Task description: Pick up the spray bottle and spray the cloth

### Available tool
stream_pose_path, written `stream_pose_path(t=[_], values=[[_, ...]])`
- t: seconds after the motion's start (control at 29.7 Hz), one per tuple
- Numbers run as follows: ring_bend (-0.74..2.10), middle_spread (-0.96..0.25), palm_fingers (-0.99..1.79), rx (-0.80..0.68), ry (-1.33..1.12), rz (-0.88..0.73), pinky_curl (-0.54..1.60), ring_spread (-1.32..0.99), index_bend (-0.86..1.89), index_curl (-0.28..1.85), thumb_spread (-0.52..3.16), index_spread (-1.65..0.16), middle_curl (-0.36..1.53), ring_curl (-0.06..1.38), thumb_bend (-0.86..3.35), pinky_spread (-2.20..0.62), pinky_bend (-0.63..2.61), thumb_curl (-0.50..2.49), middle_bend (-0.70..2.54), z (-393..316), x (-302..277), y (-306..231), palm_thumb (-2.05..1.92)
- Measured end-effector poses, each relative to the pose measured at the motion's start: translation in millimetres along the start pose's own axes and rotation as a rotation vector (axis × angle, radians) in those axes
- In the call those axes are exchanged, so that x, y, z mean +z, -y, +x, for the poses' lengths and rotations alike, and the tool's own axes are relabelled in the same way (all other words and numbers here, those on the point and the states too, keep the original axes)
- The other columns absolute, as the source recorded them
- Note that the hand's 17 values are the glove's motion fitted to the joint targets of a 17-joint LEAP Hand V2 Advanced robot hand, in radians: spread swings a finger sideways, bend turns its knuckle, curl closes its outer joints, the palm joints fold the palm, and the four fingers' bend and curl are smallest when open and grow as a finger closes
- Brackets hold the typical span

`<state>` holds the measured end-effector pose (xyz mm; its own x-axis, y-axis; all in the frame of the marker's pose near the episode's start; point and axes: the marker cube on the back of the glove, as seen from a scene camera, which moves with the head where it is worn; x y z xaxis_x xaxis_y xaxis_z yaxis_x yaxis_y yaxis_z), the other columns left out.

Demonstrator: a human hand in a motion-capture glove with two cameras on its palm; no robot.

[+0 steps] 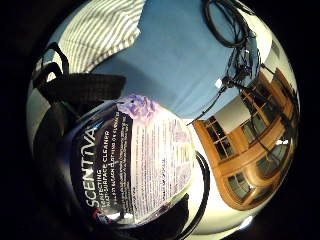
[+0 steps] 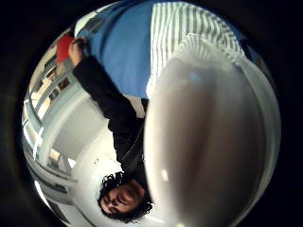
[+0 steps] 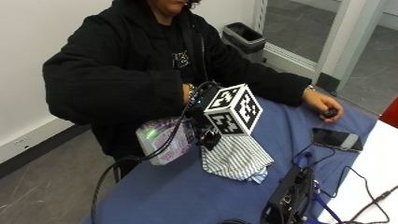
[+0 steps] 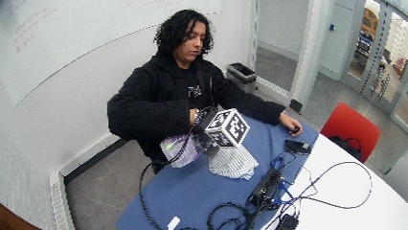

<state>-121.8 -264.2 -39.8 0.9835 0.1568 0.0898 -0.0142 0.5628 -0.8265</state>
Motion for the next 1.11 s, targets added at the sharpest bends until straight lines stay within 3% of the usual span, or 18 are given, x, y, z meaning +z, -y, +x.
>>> stream_pose_path(t=[0.24,0.67,0.88,1.11], values=[[0.68,-0.22,1.27,0.03,-0.033,-0.114,0.44,-0.22,0.25,0.59,0.36,-0.27,0.56,0.5,-0.02,-0.23,0.32,0.78,0.56,-1,22,32,1.01],[0.68,-0.22,1.26,0.038,-0.028,-0.123,0.44,-0.22,0.22,0.6,0.38,-0.27,0.57,0.5,-0.02,-0.22,0.32,0.8,0.54,-2,21,42,1.01],[0.67,-0.22,1.26,-0.038,0.023,-0.041,0.44,-0.22,0.21,0.61,0.39,-0.27,0.57,0.5,-0.02,-0.22,0.32,0.8,0.54,-16,-2,29,1.02],[0.67,-0.22,1.26,-0.206,0.124,0.168,0.44,-0.22,0.2,0.62,0.4,-0.27,0.57,0.5,-0.02,-0.22,0.32,0.81,0.53,-53,-53,10,1.02]])
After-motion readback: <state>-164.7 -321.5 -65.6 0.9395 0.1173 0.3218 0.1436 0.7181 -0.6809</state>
